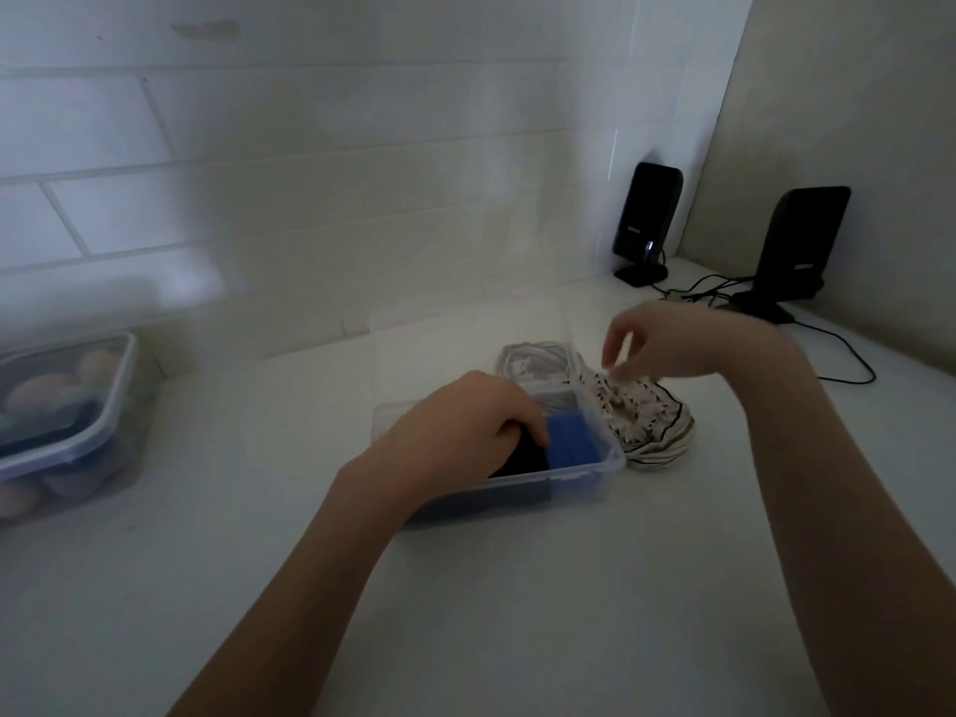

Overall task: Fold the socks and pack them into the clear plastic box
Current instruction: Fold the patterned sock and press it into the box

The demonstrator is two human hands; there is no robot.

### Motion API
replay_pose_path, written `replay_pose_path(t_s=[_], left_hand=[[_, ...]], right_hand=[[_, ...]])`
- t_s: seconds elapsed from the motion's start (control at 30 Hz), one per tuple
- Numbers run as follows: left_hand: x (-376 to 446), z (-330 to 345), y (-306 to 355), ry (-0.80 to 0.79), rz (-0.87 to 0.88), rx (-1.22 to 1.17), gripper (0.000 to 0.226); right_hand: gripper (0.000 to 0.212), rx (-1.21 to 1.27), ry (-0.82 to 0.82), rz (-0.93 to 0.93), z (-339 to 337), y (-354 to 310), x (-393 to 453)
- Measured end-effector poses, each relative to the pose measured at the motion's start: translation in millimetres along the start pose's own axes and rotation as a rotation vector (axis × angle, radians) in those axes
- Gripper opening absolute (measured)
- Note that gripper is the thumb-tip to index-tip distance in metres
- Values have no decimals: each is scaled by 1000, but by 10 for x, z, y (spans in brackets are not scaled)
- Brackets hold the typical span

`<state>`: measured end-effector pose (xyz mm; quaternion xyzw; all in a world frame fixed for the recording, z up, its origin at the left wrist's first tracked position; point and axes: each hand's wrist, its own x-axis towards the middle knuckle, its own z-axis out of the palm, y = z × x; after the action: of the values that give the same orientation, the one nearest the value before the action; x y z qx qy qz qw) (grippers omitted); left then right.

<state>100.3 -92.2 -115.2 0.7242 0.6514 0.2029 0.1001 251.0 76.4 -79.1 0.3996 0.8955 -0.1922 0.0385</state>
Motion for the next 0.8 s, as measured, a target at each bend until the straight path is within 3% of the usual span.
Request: replay_pose_path(t_s=[0.07,0.1,0.2,0.33,0.43,0.53,0.6,0.7,0.8], left_hand=[[-18,1,-34,83,24,-52,36],[-26,0,-54,130,37,-81,36],[-49,-3,-107,241,86,-128,34],[-76,-5,-144,315,101,-170,35],[-76,-9,-166,380,71,-201,39],[-60,-6,-157,497,38,-289,40],[-43,-13,-170,540,-2,-437,39],[-30,-33,-202,467,-70,-733,46],[-24,-55,-207,413,-53,-882,27]], right_hand=[[29,-168,-219,82,204,5,69],[35,-239,-250,73,317,-3,114],[27,-272,-135,13,484,-29,189],[20,-262,-148,72,216,-78,69],[21,-206,53,31,-23,-162,-128],[18,140,227,-158,-143,-338,-292],[13,429,182,-282,-159,-512,-384],[13,662,125,-444,-119,-730,-462],[14,905,122,-528,-78,-844,-477]])
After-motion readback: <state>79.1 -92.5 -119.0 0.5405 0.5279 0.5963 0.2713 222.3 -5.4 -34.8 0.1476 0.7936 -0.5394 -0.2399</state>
